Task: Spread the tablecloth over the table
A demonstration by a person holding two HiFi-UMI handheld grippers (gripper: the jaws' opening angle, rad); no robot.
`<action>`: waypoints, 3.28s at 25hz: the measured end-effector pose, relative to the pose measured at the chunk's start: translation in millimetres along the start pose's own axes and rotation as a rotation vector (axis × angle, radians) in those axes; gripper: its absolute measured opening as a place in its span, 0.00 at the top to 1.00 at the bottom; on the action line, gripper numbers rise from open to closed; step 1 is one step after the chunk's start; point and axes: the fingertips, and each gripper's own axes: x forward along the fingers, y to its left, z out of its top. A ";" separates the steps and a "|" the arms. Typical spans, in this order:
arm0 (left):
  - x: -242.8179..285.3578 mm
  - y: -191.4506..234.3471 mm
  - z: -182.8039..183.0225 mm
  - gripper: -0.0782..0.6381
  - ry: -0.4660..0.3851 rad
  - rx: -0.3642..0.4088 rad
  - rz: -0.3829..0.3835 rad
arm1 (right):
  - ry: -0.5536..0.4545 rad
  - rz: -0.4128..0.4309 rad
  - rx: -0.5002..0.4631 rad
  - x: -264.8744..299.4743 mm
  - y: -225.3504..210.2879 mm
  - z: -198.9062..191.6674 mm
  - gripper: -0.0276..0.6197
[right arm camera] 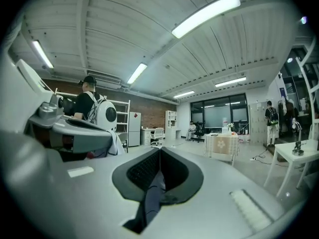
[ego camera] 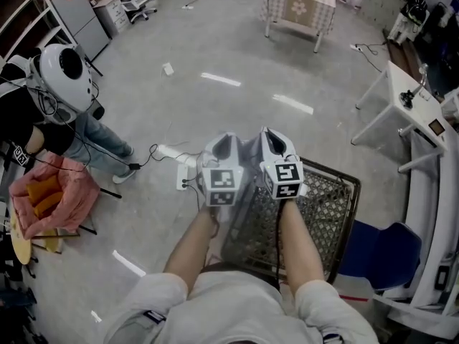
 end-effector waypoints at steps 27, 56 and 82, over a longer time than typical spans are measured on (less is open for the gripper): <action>133.5 -86.9 72.3 0.86 -0.058 0.091 -0.016 | -0.068 -0.426 0.218 -141.7 -357.6 -57.2 0.95; 37.8 -92.4 -2.2 0.86 0.086 -0.004 -0.136 | 0.023 -0.876 0.212 -481.3 -377.8 -80.9 0.95; -147.1 -107.4 -119.8 0.86 0.227 -0.079 0.086 | 0.076 -0.728 0.165 -613.4 -303.2 -170.0 0.95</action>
